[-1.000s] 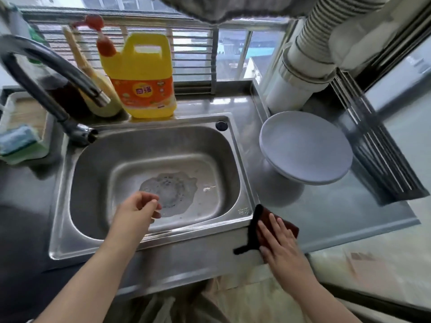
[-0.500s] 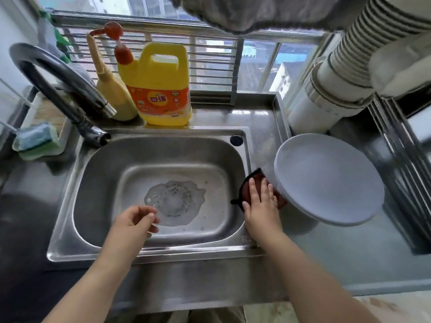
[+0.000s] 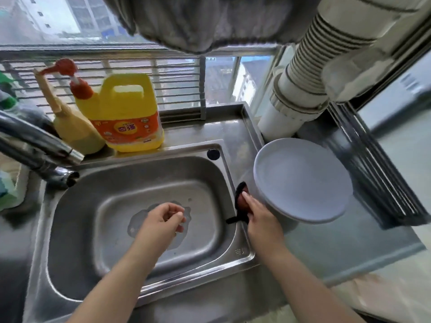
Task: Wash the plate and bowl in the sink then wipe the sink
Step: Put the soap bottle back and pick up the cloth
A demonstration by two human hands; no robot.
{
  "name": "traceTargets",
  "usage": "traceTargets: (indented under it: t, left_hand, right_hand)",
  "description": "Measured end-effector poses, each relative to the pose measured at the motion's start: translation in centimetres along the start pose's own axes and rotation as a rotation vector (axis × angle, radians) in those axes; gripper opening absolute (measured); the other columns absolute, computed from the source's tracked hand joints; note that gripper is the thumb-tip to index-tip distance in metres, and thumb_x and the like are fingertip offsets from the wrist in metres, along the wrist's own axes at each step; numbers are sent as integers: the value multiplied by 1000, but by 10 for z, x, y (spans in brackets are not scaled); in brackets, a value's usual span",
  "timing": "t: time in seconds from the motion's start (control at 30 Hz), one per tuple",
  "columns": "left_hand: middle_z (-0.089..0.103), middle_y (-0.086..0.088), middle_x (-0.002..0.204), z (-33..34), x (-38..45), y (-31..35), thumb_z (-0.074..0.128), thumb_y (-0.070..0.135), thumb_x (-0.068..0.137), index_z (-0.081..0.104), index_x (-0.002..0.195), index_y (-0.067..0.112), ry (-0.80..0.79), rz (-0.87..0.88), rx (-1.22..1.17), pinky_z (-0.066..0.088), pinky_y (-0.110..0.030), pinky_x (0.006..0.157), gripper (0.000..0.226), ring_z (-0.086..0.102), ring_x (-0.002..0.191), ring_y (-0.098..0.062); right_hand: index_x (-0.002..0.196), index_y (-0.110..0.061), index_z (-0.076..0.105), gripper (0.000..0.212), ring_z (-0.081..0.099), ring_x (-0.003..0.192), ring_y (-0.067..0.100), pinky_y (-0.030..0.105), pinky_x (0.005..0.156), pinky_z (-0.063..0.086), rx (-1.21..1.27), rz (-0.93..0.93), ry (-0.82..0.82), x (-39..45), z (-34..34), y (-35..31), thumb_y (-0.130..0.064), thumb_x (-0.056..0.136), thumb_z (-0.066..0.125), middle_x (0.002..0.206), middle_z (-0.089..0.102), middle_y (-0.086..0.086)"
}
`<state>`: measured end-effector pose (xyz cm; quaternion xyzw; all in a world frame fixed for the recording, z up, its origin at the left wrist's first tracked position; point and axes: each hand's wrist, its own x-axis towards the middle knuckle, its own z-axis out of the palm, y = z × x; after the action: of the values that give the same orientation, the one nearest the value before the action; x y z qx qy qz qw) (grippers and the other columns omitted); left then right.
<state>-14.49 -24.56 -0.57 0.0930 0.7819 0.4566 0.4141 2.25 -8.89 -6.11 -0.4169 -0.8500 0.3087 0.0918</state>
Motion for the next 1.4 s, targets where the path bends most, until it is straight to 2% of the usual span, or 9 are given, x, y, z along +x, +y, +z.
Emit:
traceTargets:
  t: [0.3, 0.47, 0.63, 0.83, 0.93, 1.1, 1.2, 1.3, 1.4]
  left_hand:
    - [67, -8, 84, 10, 1, 11, 50, 7, 96, 61, 95, 7, -113, 0, 65, 46, -22, 59, 11, 58, 62, -13]
    - [66, -11, 81, -5, -1, -10, 50, 4, 95, 61, 88, 9, -55, -49, 36, 46, -25, 61, 14, 56, 63, -17]
    - [66, -8, 80, 0, -4, -19, 50, 5, 95, 61, 89, 10, -114, -55, 59, 45, -24, 59, 14, 57, 63, -16]
    - [70, -5, 84, 42, -1, 9, 52, 10, 95, 64, 91, 14, -210, 36, 120, 43, -26, 60, 13, 58, 64, -16]
    - [70, -4, 82, 75, 1, 28, 54, 14, 94, 65, 92, 14, -195, 92, 94, 42, -25, 59, 11, 56, 62, -15]
    - [66, -7, 77, 138, 22, 54, 56, 28, 94, 60, 90, 11, -199, -82, -171, 37, -22, 43, 19, 52, 53, -15]
    - [61, -3, 76, 166, 31, 58, 52, 35, 95, 57, 94, 12, -105, -135, -243, 35, -23, 41, 24, 51, 53, -14]
    - [56, -4, 83, 169, 29, 53, 51, 33, 94, 55, 100, 10, 93, -119, -268, 33, -26, 45, 24, 47, 55, -15]
    - [56, -4, 85, 162, 10, 45, 49, 28, 96, 52, 94, 13, 201, -84, -222, 37, -28, 52, 15, 49, 60, -16]
  right_hand:
    - [150, -29, 16, 59, 8, 146, 15, 26, 116, 6, -298, 109, -190, -14, 5, 13, -37, 98, 41, 159, 12, -4]
    - [149, -28, 17, 60, 10, 146, 12, 10, 106, -9, -260, 23, -206, -42, 7, 23, -20, 97, 47, 158, 14, -3]
    - [146, -42, 15, 61, 7, 144, 8, 24, 115, 9, -192, 14, -207, -60, -10, 21, -40, 95, 47, 152, 14, -15]
    - [111, -17, 67, 25, 64, 96, 20, 21, 87, 42, -15, 270, 232, -84, -52, 40, -25, 89, 59, 103, 68, 0]
    - [99, -21, 65, 13, 64, 88, 23, 36, 84, 49, 208, 511, 309, -80, -99, 66, -17, 93, 54, 95, 70, 3]
    - [102, -20, 63, 14, 64, 76, 18, 31, 68, 50, 291, 581, 235, -57, -140, 119, -18, 94, 51, 81, 67, -7]
    - [107, -23, 64, 18, 63, 81, 19, 34, 80, 51, 82, 471, 59, -57, -138, 135, -25, 90, 56, 84, 68, -6]
    - [118, -19, 60, 32, 58, 101, 19, 19, 88, 39, -13, 64, -111, -63, -118, 111, -30, 89, 57, 108, 61, 1]
    - [146, -22, 30, 58, 22, 140, 15, 15, 110, 10, -29, -227, -373, -57, -81, 61, -38, 93, 49, 152, 26, 0]
